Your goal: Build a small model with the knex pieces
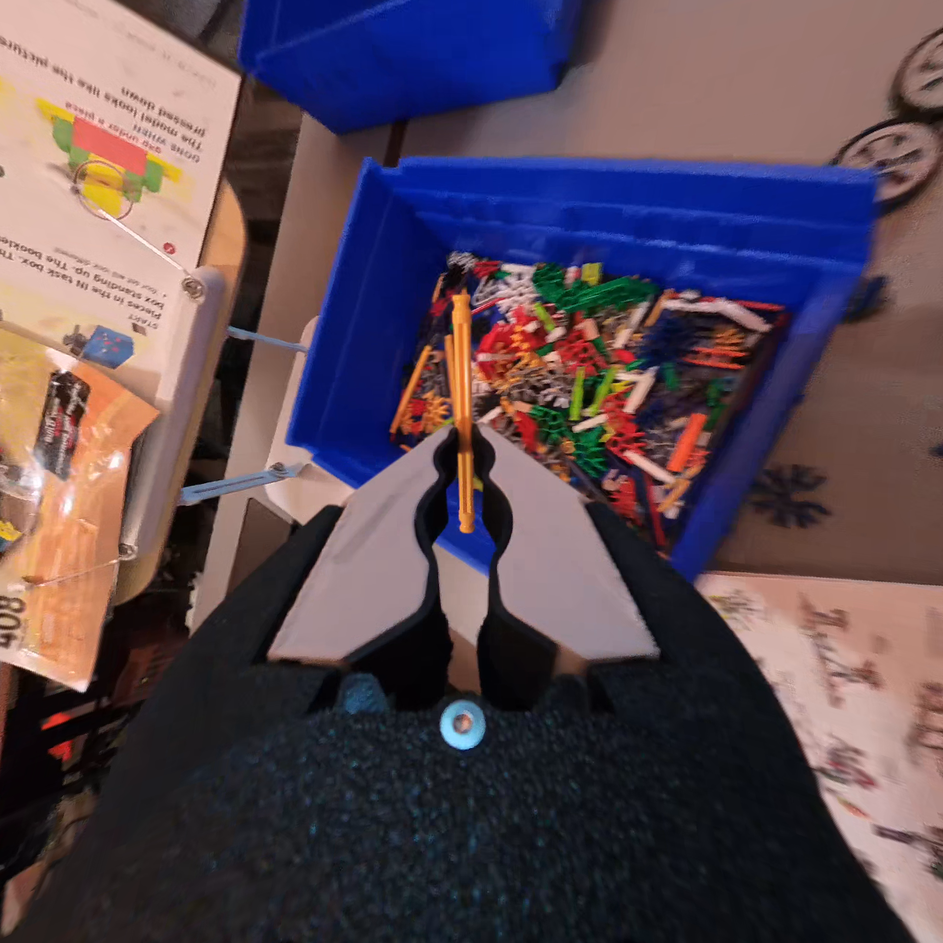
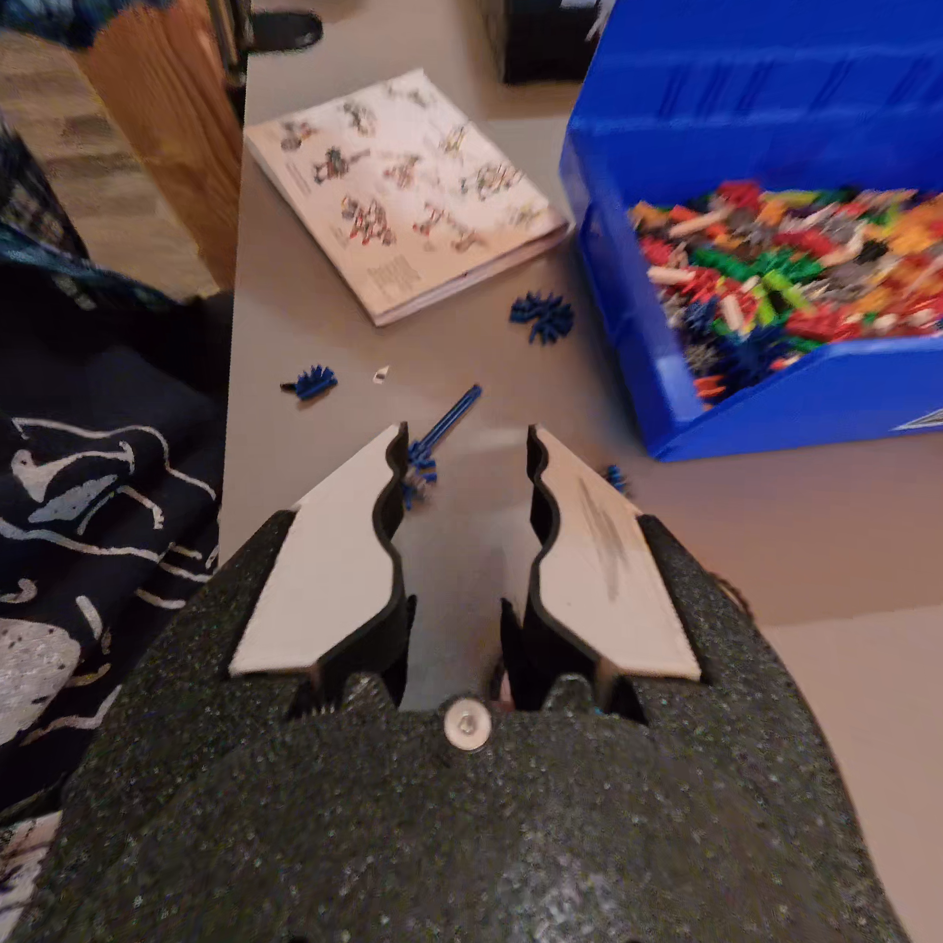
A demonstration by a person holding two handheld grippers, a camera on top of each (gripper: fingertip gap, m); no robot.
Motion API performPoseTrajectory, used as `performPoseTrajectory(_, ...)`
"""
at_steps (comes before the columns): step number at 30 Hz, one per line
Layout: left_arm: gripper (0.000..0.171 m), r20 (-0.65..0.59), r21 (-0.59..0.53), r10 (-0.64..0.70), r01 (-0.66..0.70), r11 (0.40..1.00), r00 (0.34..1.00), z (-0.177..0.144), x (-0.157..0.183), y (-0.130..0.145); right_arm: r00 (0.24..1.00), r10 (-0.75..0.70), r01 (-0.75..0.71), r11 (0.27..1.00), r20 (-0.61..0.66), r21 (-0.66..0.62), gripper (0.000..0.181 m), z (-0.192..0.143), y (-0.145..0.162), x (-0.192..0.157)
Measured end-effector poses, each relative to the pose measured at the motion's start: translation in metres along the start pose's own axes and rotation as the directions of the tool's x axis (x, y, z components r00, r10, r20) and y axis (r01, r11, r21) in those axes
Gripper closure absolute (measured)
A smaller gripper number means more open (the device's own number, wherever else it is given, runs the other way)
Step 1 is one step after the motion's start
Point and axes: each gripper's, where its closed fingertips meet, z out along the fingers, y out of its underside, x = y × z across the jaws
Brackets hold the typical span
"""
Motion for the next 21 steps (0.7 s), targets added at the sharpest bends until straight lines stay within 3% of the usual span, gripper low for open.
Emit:
performPoseTrajectory(6,0.169,-0.043,-0.015,0.017,-0.017,1.000,0.999,-0.019,0.081,-0.001,0.966,-0.144,0.183,0.968,-0.216,0.173,0.137,-0.033,-0.060,0.013)
performPoseTrajectory(11,0.169,-0.184,-0.004,-0.005,0.004,1.000,0.983,-0.012,0.144,-0.002,0.836,-0.350,0.423,0.902,-0.421,0.089,0.139,-0.040,-0.085,0.016)
performPoseTrajectory(16,0.169,-0.264,-0.020,0.023,-0.030,0.999,0.964,-0.004,0.183,-0.011,0.784,-0.433,0.478,0.878,-0.445,-0.014,0.142,-0.033,-0.082,0.020)
performPoseTrajectory(21,0.169,-0.305,0.007,0.064,-0.064,0.998,0.950,-0.004,0.197,-0.020,0.795,-0.478,0.473,0.874,-0.373,-0.114,0.164,-0.023,-0.062,0.019)
